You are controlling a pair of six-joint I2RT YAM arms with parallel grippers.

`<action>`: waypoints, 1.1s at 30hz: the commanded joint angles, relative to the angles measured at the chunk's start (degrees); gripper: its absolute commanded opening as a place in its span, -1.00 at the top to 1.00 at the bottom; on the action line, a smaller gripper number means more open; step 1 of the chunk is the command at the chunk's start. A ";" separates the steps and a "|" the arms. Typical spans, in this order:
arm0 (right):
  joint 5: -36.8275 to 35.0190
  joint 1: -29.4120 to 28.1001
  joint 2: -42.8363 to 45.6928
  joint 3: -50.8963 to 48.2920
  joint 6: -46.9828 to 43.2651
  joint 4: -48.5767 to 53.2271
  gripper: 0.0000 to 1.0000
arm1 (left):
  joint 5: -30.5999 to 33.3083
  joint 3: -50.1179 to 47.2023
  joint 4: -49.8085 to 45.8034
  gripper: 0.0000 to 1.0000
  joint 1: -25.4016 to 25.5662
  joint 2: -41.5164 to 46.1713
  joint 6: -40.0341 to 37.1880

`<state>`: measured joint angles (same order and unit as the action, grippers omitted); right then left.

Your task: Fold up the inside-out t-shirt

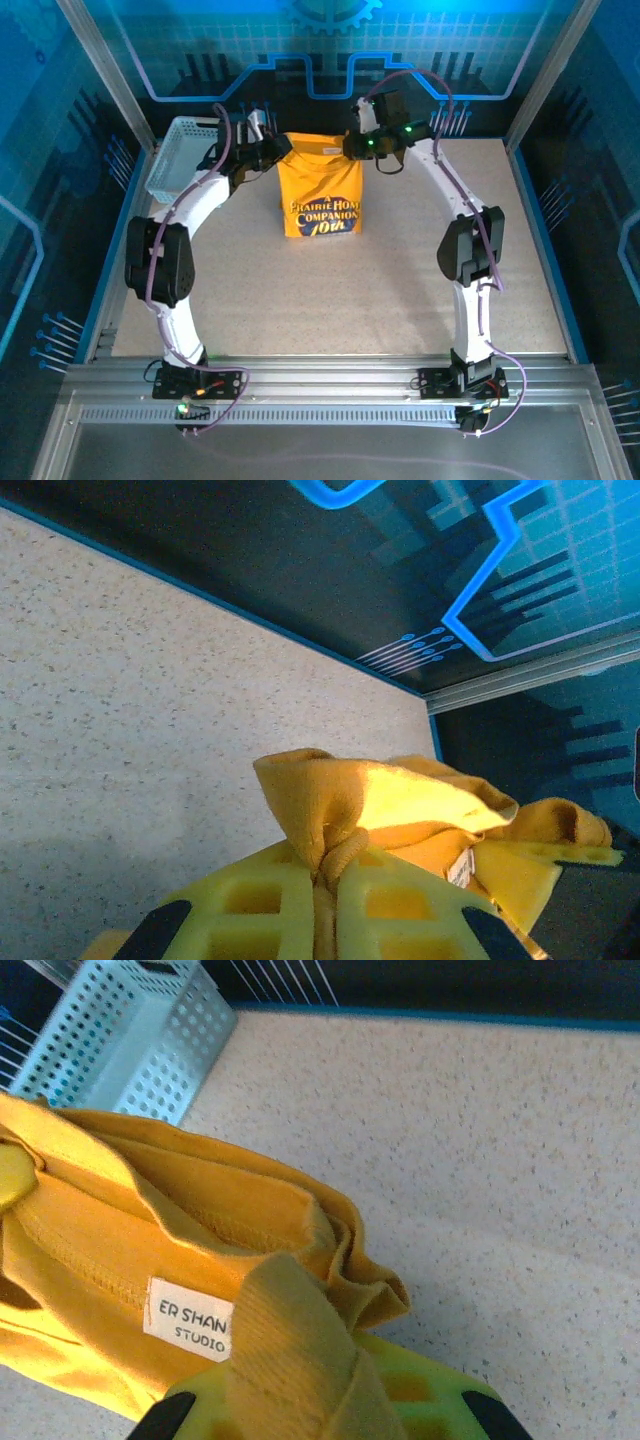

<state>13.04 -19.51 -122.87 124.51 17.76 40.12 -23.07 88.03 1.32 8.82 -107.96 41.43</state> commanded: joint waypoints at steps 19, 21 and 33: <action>-3.93 -7.17 46.75 -68.07 0.07 -23.32 1.00 | -3.60 -56.01 31.04 1.00 18.68 34.49 1.22; -4.14 -7.73 51.44 -72.85 1.20 -22.76 1.00 | -1.03 -58.93 29.57 1.00 21.62 38.25 1.28; -6.43 -9.04 62.60 -83.74 8.13 -18.53 1.00 | 11.56 -66.12 20.21 1.00 29.50 45.09 8.47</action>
<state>9.85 -28.60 -59.64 40.16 23.64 21.08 -16.60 22.59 25.10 38.15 -62.30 47.42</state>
